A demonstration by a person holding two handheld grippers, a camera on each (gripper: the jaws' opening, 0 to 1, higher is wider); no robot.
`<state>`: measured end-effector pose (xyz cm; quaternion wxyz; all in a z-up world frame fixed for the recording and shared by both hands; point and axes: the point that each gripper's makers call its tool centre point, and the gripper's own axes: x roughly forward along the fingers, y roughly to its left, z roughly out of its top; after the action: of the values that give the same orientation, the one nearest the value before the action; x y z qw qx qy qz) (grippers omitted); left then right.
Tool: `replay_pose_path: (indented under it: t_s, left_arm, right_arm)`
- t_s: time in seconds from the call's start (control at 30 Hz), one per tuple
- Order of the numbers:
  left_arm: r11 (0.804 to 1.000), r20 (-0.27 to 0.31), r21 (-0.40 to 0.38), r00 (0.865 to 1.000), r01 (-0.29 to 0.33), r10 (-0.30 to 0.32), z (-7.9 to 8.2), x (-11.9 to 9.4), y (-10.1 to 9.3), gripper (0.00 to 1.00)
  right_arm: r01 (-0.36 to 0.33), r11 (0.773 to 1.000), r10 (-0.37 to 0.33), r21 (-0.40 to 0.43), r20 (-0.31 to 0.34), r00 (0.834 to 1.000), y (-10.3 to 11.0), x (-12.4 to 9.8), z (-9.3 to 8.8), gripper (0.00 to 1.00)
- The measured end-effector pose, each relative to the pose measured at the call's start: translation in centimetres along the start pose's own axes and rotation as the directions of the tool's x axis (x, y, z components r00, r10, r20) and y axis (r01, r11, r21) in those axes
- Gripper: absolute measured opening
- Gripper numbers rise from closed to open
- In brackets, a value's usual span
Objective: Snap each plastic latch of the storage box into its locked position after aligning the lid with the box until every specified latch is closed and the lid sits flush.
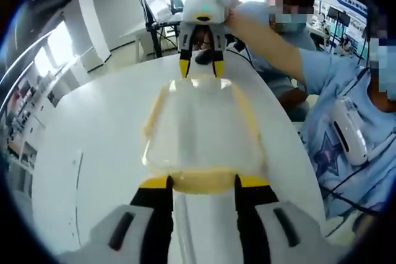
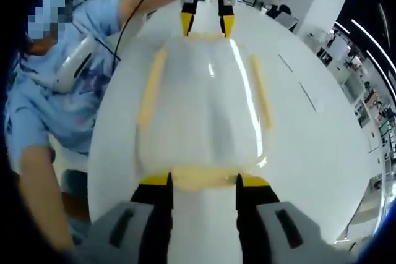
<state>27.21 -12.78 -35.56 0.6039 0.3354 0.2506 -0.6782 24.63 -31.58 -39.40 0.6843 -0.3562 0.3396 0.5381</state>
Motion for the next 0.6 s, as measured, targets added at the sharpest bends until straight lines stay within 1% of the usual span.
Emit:
replay_pose_path:
  t_s: [0.03, 0.2, 0.43, 0.6]
  left_arm:
    - [1.0, 0.002, -0.003, 1.0, -0.002, 0.002, -0.4, -0.4, -0.1, 0.39]
    - [1.0, 0.029, -0.026, 1.0, -0.01, 0.01, -1.6, -1.8, -0.2, 0.39]
    - [0.999, 0.063, -0.05, 0.998, -0.019, 0.022, -2.5, -3.5, -0.5, 0.39]
    - [0.998, 0.069, -0.064, 0.997, -0.02, 0.025, -3.2, -4.4, -0.7, 0.38]
  right_arm:
    - [-0.007, 1.0, 0.007, -0.003, 0.013, 1.0, -0.1, 0.2, 0.6, 0.39]
    - [-0.018, 1.0, 0.018, -0.018, 0.031, 0.999, -0.2, 0.9, 2.4, 0.39]
    - [-0.04, 0.999, 0.041, -0.03, 0.041, 0.998, -0.2, 1.6, 4.1, 0.39]
    - [-0.057, 0.998, 0.059, -0.037, 0.04, 0.997, -0.1, 2.0, 5.3, 0.39]
